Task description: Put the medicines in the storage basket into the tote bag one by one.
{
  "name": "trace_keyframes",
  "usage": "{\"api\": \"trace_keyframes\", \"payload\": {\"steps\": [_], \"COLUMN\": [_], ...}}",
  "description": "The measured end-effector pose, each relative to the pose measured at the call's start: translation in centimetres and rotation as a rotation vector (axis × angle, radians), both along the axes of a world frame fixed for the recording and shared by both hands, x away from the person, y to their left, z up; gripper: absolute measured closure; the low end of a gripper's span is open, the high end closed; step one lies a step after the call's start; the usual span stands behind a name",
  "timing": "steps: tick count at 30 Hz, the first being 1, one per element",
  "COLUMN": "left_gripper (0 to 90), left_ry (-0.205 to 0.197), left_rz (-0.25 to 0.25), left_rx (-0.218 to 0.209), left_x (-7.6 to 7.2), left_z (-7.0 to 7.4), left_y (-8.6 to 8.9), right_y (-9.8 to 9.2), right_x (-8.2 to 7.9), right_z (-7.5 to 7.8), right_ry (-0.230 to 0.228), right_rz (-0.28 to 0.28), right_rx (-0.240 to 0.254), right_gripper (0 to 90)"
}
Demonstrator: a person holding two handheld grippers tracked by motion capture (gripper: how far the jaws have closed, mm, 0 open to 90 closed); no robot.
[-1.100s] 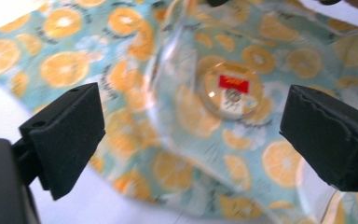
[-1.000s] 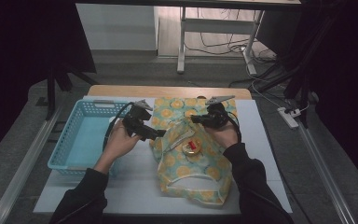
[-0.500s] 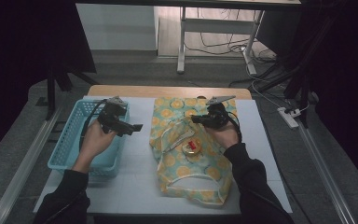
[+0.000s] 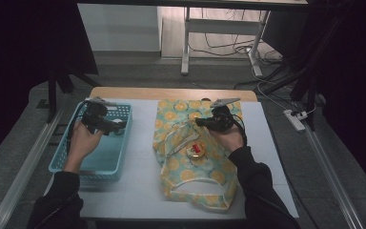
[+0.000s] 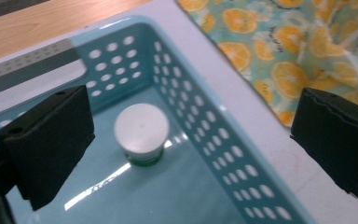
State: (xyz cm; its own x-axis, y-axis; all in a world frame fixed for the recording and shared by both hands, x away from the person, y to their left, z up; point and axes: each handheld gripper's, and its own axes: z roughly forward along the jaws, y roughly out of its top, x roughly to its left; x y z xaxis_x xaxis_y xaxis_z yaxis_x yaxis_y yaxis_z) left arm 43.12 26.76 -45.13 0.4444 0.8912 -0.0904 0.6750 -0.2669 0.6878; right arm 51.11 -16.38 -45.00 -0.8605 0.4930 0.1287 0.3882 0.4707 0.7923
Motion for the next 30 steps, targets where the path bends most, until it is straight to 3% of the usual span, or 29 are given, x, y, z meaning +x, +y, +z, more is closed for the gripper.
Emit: {"api": "trace_keyframes", "payload": {"steps": [7,13,21,27,30], "left_gripper": [0.0,0.0,0.0,0.0,5.7], "left_ry": [0.027,0.074,0.12,0.14,0.129], "left_rz": [0.011,0.025,0.036,0.044,0.04], "left_rx": [0.052,0.086,0.112,0.127,0.149], "left_x": [0.9,2.2,3.3,3.9,4.0], "left_z": [-1.3,-2.7,-4.0,-4.5,-4.6], "left_y": [0.4,0.6,0.6,0.4,0.2], "right_y": [0.0,0.1,0.0,-0.1,-0.2], "right_x": [0.0,-0.2,-0.2,-0.2,-0.2], "right_z": [0.0,0.1,0.0,0.0,0.0], "right_ry": [0.0,-0.002,0.0,0.001,0.001], "right_rz": [0.001,0.006,0.007,0.008,0.007], "right_rx": [0.002,0.003,0.003,0.005,0.006], "right_gripper": [90.0,90.0,90.0,90.0,90.0]}}
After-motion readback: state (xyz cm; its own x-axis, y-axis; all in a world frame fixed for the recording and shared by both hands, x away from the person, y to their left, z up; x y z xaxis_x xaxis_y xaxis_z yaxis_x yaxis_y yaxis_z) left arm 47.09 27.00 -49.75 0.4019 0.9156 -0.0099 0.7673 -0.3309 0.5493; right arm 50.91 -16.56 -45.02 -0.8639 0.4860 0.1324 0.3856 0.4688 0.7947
